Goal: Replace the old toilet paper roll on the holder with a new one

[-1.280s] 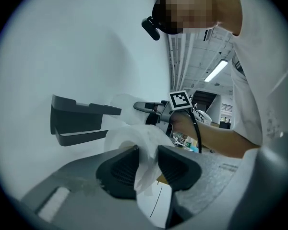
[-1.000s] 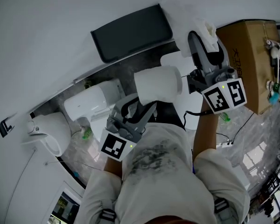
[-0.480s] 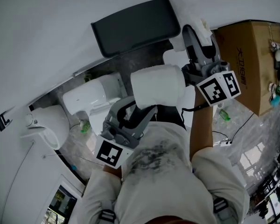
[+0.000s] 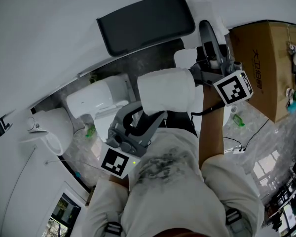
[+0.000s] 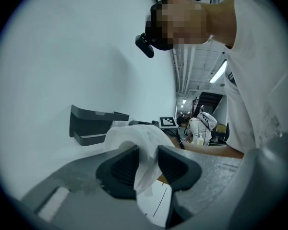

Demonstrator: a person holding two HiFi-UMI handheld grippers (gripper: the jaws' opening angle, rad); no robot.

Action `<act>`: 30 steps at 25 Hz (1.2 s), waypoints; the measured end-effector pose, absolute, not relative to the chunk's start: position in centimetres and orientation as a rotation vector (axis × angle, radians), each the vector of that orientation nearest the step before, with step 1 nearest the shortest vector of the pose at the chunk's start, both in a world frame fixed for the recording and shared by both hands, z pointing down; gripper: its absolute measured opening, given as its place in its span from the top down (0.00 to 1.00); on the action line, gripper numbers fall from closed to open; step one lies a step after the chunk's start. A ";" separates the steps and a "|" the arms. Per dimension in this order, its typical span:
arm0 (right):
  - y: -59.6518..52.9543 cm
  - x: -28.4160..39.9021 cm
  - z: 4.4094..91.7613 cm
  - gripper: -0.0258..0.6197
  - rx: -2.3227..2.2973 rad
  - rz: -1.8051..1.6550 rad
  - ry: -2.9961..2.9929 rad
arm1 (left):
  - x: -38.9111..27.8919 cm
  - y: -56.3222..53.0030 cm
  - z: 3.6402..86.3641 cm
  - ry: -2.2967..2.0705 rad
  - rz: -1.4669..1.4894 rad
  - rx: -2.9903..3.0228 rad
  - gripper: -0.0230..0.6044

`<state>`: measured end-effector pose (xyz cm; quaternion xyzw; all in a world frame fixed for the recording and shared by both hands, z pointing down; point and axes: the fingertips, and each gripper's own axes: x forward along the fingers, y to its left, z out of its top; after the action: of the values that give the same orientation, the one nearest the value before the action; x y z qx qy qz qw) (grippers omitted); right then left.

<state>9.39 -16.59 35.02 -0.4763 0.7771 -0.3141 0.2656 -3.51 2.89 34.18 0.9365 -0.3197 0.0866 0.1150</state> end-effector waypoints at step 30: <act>-17.6 10.5 36.7 0.69 -0.999 -1.067 1.709 | -4.1 3.7 34.4 -0.912 0.250 2.744 0.74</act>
<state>10.49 -17.60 36.67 -0.4008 0.6855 -0.4281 0.4315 -4.13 3.69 34.45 0.9387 -0.3120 0.0855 0.1193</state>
